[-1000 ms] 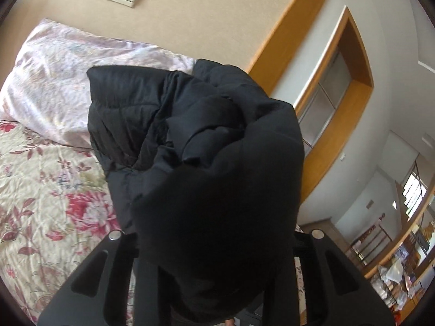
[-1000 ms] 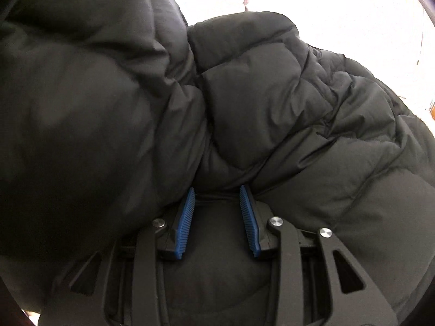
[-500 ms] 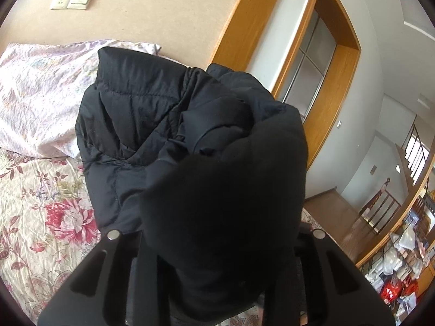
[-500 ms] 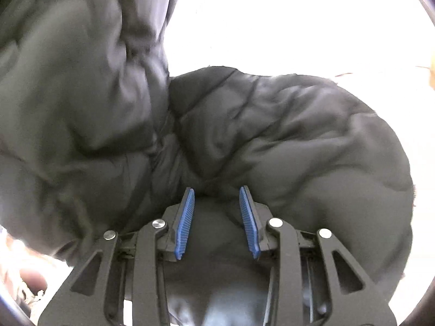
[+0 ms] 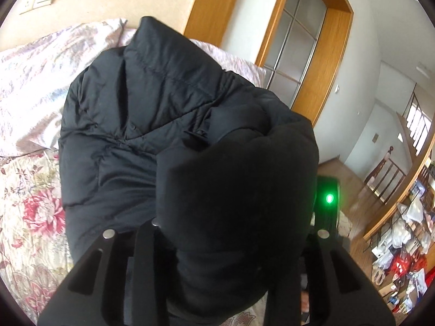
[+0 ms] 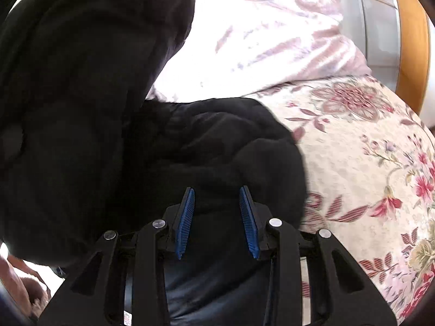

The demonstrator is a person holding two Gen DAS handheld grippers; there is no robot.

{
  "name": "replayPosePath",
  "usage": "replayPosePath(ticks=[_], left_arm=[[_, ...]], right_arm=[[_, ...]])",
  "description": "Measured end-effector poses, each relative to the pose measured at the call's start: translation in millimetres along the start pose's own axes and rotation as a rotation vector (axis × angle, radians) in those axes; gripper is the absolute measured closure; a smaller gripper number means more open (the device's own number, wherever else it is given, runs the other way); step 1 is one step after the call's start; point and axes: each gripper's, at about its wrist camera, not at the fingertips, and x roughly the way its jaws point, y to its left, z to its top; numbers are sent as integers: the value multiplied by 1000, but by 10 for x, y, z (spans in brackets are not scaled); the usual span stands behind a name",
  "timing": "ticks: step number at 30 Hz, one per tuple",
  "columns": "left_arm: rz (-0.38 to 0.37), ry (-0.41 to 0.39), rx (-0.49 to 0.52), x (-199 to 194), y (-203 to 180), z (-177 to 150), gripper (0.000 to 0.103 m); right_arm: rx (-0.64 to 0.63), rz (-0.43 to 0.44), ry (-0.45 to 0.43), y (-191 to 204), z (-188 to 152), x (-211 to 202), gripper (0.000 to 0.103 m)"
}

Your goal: Fold large clothes

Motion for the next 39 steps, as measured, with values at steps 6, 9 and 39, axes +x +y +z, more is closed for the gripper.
replayPosePath(ticks=[6,9,39], left_arm=[[11,44,33,235,-197,-89,66],[18,56,48,306,-287,-126,64],[49,160,151,995,-827,-334,29]], right_arm=[[39,-57,18,-195,7,50,66],[35,-107,33,-349,47,66,66],[85,-356,123,-1696,-225,-344,61]])
